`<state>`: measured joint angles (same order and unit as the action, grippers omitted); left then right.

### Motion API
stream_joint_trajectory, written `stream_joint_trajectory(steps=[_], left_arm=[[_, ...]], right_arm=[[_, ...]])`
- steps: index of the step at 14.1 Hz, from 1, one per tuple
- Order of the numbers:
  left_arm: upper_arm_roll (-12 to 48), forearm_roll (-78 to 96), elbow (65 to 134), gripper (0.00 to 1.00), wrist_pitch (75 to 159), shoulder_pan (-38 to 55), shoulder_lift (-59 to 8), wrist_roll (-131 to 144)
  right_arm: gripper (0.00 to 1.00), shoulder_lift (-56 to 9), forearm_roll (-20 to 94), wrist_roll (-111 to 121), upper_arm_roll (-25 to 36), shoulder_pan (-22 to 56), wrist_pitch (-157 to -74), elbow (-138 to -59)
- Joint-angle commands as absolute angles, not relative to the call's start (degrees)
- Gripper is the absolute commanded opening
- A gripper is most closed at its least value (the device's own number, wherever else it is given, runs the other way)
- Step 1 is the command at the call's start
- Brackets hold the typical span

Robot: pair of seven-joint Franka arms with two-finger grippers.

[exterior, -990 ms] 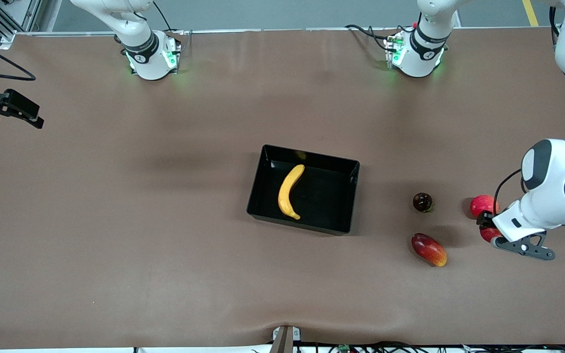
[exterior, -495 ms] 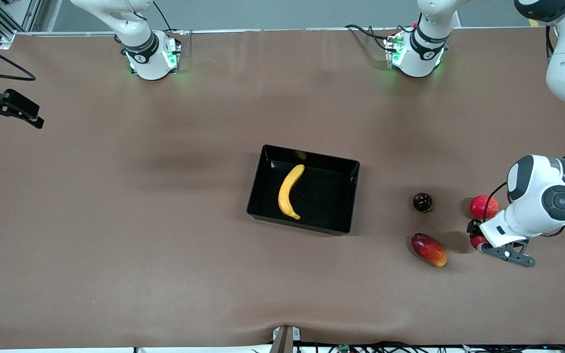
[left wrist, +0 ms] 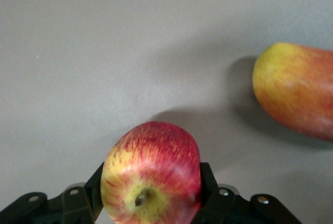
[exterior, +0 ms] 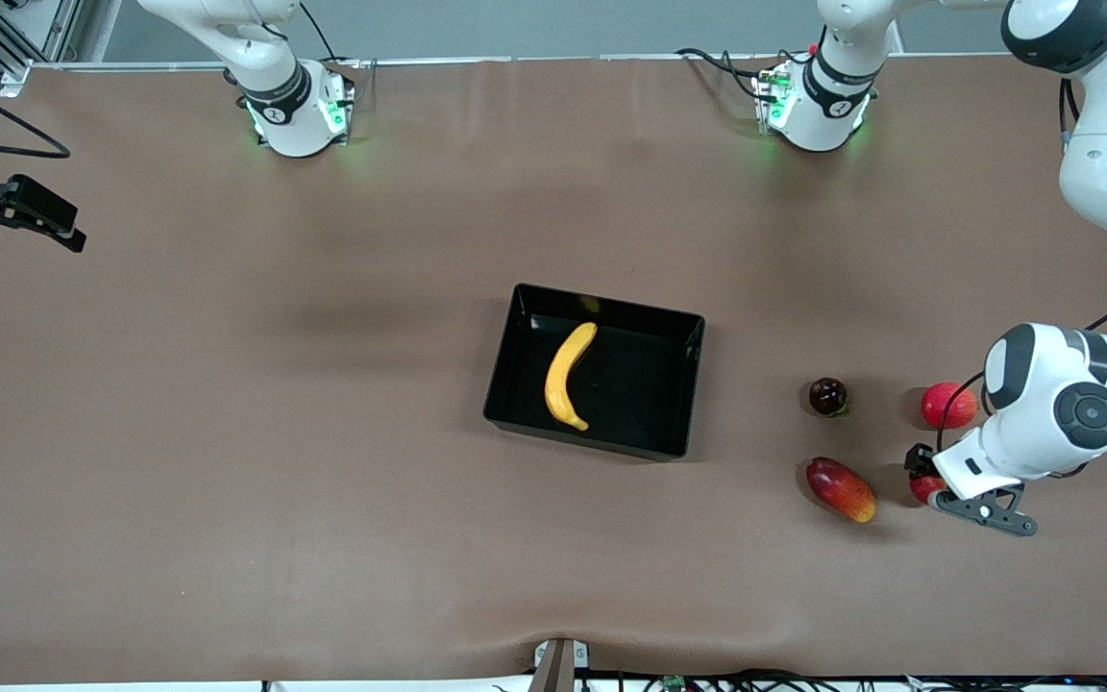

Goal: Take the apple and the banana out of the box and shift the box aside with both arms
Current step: 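Lower the apple onto the table and open the left gripper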

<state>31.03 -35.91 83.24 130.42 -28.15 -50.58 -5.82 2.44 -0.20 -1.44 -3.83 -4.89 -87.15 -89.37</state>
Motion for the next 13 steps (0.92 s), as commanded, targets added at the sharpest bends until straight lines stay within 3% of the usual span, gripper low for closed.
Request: stream_joint_trajectory(steps=[1, 2, 3, 4, 8, 13], left_arm=[[28.6, -36.9, 79.4, 0.00, 133.6, -26.1, -54.0, -6.8], [27.6, -36.9, 79.4, 0.00, 134.2, -25.4, -54.1, -6.6], [27.2, -37.0, 79.3, 0.45, 134.3, -25.2, -54.0, -7.2], [27.2, -37.0, 79.3, 0.99, 134.3, -25.7, -53.4, -8.1], [28.0, -36.4, 79.5, 1.00, 131.2, -25.7, -48.2, -8.9], [36.0, -29.1, 79.7, 1.00, 118.5, -28.0, -40.3, -8.0]], right_arm=[[1.00, 1.9, 0.8, -1.3, -4.3, -5.8, -86.5, -88.3], [1.00, 1.9, 0.8, -1.3, -4.3, -5.8, -86.5, -88.3], [1.00, 1.9, 0.8, -1.2, -4.2, -5.8, -86.5, -88.3], [1.00, 1.9, 0.8, -1.2, -4.3, -5.8, -86.5, -88.4], [1.00, 1.7, 0.8, -1.3, -4.3, -5.8, -86.5, -88.3], [1.00, 1.6, 0.8, -1.2, -4.3, -5.8, -86.4, -88.3]])
